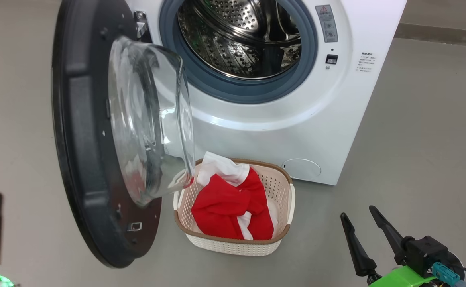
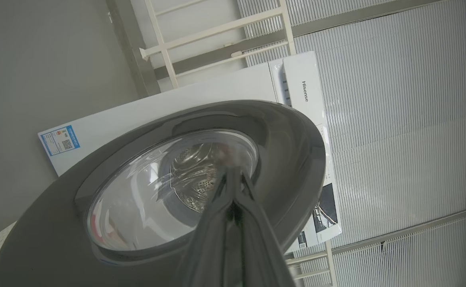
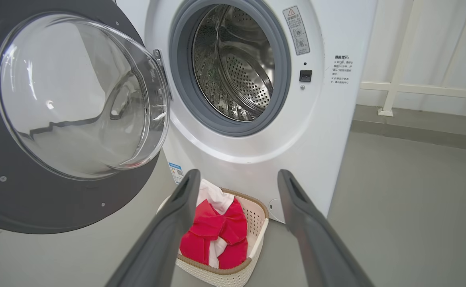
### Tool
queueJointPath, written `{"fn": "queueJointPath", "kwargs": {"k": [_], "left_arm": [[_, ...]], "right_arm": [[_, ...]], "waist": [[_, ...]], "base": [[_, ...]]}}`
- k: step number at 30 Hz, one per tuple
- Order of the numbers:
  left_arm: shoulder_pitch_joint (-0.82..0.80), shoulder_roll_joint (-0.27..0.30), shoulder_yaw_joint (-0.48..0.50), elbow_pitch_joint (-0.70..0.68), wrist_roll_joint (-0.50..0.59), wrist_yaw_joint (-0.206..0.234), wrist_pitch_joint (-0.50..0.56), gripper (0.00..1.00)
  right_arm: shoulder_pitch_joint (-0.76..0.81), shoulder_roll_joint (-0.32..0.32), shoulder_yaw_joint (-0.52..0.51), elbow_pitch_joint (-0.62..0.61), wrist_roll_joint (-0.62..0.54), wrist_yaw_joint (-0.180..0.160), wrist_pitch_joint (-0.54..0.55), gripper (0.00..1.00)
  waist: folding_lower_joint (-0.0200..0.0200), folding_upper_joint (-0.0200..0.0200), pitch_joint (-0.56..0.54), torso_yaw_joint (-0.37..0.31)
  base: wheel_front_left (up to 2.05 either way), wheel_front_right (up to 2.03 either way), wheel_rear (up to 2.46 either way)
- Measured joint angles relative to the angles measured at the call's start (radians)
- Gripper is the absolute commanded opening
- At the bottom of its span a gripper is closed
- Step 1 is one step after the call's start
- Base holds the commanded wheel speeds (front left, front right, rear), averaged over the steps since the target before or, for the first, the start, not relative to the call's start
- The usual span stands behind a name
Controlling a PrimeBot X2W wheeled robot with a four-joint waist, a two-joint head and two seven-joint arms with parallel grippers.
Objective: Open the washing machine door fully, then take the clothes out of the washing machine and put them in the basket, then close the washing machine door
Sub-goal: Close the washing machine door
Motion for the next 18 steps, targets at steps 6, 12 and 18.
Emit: {"fn": "queueJointPath", "kwargs": {"k": [6,12,18], "left_arm": [[0.001,-0.015,-0.049,0.037,-0.036,-0.007,0.076,0.00],[0.002,-0.018,-0.089,0.051,-0.049,-0.026,0.128,0.00],[0.007,-0.025,-0.127,0.050,-0.058,-0.035,0.173,0.00]], "right_arm": [[0.000,0.000,0.000,-0.003,0.001,0.000,0.000,1.00],[-0.001,0.000,0.000,-0.006,0.002,0.000,0.000,1.00],[-0.004,0.000,0.000,-0.011,0.001,0.000,0.003,1.00]], "waist": [[0.0000,0.0000,0.009,-0.010],[0.0000,0.0000,0.020,-0.019],[0.0000,0.0000,0.034,-0.036]], "base": [[0.00,0.00,0.00],[0.00,0.00,0.00],[0.00,0.00,0.00]]}}
